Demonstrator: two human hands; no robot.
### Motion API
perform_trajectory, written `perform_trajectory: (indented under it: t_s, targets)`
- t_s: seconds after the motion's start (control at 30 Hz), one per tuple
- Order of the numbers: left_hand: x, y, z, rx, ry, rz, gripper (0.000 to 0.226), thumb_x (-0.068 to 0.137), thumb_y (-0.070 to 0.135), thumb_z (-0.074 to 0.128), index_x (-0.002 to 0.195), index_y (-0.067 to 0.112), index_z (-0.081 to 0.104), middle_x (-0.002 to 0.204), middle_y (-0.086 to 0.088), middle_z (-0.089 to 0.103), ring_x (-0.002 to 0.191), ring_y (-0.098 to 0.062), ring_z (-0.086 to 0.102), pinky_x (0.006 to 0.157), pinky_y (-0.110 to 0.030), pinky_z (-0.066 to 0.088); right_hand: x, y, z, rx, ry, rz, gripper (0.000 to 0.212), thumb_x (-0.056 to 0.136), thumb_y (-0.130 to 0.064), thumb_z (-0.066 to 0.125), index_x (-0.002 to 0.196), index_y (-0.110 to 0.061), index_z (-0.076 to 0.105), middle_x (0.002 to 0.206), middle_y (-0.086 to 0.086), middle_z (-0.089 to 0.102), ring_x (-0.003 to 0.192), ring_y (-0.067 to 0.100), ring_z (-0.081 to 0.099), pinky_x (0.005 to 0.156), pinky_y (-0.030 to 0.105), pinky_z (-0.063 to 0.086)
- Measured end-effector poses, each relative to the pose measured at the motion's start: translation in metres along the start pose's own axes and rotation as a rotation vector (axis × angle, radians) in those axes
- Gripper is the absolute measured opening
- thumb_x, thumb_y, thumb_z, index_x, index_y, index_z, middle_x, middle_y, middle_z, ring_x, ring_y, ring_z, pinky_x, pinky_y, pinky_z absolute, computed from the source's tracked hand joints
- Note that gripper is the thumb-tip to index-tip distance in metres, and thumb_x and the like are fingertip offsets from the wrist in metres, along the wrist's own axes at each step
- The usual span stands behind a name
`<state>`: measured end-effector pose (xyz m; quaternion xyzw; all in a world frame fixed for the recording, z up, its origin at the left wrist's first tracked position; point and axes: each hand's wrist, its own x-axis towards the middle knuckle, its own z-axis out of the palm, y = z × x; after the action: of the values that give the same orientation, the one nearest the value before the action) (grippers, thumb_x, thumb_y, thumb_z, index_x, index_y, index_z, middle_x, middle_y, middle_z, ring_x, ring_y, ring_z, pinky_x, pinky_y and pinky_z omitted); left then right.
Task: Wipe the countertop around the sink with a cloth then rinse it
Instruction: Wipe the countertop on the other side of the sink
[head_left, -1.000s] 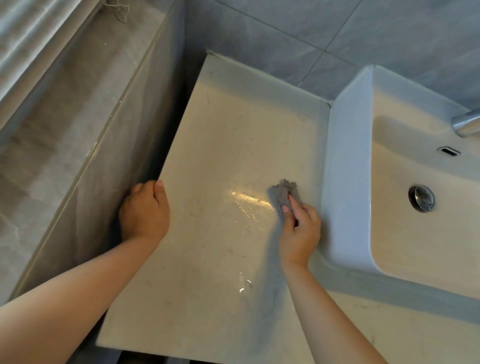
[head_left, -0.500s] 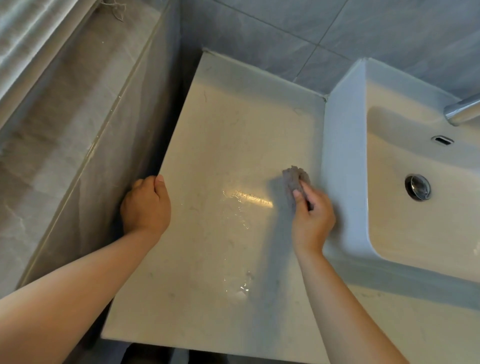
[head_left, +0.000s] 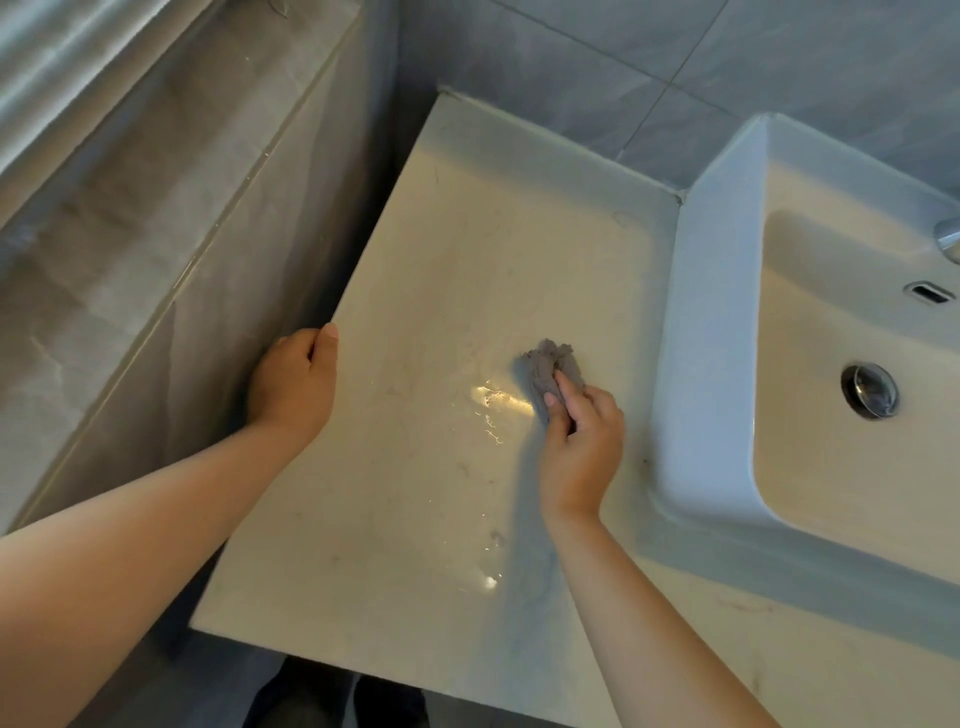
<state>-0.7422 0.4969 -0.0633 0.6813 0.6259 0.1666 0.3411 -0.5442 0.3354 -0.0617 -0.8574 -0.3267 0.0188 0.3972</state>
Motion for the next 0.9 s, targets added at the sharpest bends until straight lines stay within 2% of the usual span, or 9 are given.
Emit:
perform_trajectory:
  t_s: [0.07,0.13,0.23,0.37,0.43,0.6,0.67,0.8,0.9]
  targets:
    - [-0.01,-0.001,-0.009,-0.065,-0.021,0.002,0.042,0.1,0.037,0.034,0.087,0.006,0.059,0.085,-0.01,0.06,0.078,-0.029,0.054,0.064,-0.034,0.037,-0.024,-0.011,0.001,0.018,-0.039,-0.049,0.027,0.087,-0.014,0.061,0.111,-0.019,0.07,0.096,-0.01,0.056,0.087,0.01,0.047,0.078,0.016,0.04]
    - [-0.024,-0.008,-0.017,-0.072,-0.039,0.034,0.04,0.1,0.038,0.035,0.09,0.009,0.061,0.085,-0.007,0.061,0.078,-0.027,0.056,0.067,-0.039,0.044,-0.043,-0.021,-0.002,0.061,-0.129,-0.086,0.027,0.086,-0.014,0.06,0.111,-0.021,0.07,0.093,-0.015,0.053,0.086,0.006,0.047,0.077,0.007,0.036]
    - [-0.049,-0.024,-0.023,-0.04,-0.039,0.058,0.034,0.099,0.037,0.038,0.095,0.014,0.062,0.093,-0.004,0.062,0.085,-0.025,0.056,0.069,-0.038,0.044,-0.053,-0.031,-0.015,0.201,-0.281,0.009,0.027,0.087,-0.01,0.064,0.11,-0.022,0.07,0.093,-0.009,0.059,0.089,0.008,0.055,0.076,0.008,0.039]
    - [-0.076,-0.043,-0.022,-0.025,-0.08,0.008,0.037,0.098,0.041,0.038,0.113,0.015,0.059,0.106,-0.002,0.059,0.09,-0.02,0.056,0.072,-0.033,0.042,-0.021,-0.032,-0.032,0.3,-0.163,0.079,0.026,0.086,-0.008,0.065,0.109,-0.018,0.07,0.093,-0.002,0.061,0.085,-0.001,0.058,0.077,0.007,0.04]
    - [-0.083,-0.048,-0.022,-0.049,-0.084,-0.006,0.037,0.097,0.042,0.038,0.113,0.017,0.059,0.105,-0.002,0.059,0.087,-0.017,0.056,0.07,-0.033,0.043,0.005,-0.03,-0.03,0.259,-0.118,0.054,0.025,0.086,-0.009,0.065,0.11,-0.016,0.07,0.092,0.0,0.06,0.081,-0.006,0.056,0.076,0.005,0.038]
    - [-0.089,-0.053,-0.023,-0.065,-0.065,-0.004,0.036,0.097,0.044,0.037,0.107,0.018,0.061,0.099,-0.001,0.06,0.082,-0.015,0.056,0.067,-0.033,0.044,0.057,-0.019,-0.001,0.102,-0.127,0.036,0.026,0.088,-0.013,0.062,0.113,-0.015,0.068,0.098,0.006,0.06,0.086,0.011,0.055,0.072,-0.001,0.032]
    - [-0.091,-0.053,-0.022,-0.055,-0.04,-0.011,0.038,0.097,0.045,0.036,0.106,0.018,0.061,0.099,-0.001,0.06,0.082,-0.016,0.057,0.07,-0.036,0.047,0.058,-0.019,0.012,0.073,-0.122,0.035,0.027,0.089,-0.013,0.061,0.115,-0.015,0.067,0.1,0.005,0.06,0.092,0.016,0.057,0.073,0.002,0.032]
    - [-0.092,-0.05,-0.019,-0.031,0.001,-0.016,0.041,0.096,0.045,0.035,0.104,0.015,0.062,0.1,-0.002,0.059,0.083,-0.019,0.057,0.072,-0.037,0.049,0.045,-0.024,0.027,0.065,-0.116,0.0,0.027,0.089,-0.014,0.061,0.115,-0.017,0.067,0.1,0.005,0.059,0.095,0.021,0.057,0.081,0.021,0.04]
    - [-0.092,-0.049,-0.019,-0.04,-0.004,-0.012,0.042,0.096,0.044,0.035,0.107,0.014,0.062,0.102,-0.002,0.059,0.085,-0.019,0.057,0.073,-0.039,0.05,0.026,-0.029,0.029,0.08,-0.164,-0.09,0.027,0.088,-0.011,0.062,0.114,-0.017,0.068,0.095,0.002,0.058,0.09,0.021,0.056,0.081,0.02,0.041]
